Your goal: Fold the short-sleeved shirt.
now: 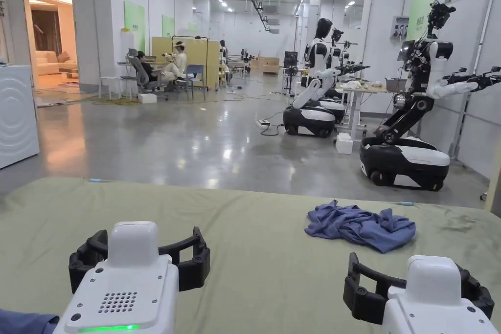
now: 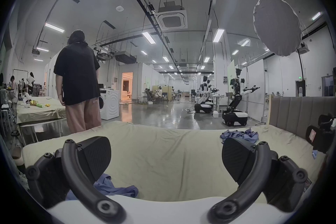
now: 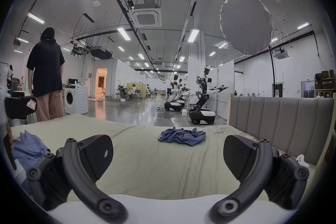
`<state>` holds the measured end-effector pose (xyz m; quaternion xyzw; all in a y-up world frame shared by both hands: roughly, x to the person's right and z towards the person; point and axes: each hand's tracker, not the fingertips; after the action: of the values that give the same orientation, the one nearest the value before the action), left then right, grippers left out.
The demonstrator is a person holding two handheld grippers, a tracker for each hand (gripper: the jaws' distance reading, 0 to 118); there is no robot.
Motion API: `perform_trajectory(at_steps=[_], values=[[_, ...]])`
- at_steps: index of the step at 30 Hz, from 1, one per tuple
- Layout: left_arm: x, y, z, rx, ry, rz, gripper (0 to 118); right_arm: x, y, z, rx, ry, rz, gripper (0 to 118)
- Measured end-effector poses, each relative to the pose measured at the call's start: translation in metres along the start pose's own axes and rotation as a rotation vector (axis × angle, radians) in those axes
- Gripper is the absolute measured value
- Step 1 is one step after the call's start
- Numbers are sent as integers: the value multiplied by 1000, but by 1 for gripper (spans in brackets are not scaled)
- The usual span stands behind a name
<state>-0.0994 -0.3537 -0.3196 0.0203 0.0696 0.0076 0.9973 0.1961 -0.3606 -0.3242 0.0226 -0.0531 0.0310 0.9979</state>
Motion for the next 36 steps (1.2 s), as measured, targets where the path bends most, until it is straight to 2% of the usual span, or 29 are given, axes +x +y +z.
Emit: perform_trajectory(at_steps=[29,36], values=[[5,3,10,37,-32,-31,118,-5,7,2,27,42,7,118],[11,7,12,22,-30,-85,118,-5,12,6,83,51,-18,118]])
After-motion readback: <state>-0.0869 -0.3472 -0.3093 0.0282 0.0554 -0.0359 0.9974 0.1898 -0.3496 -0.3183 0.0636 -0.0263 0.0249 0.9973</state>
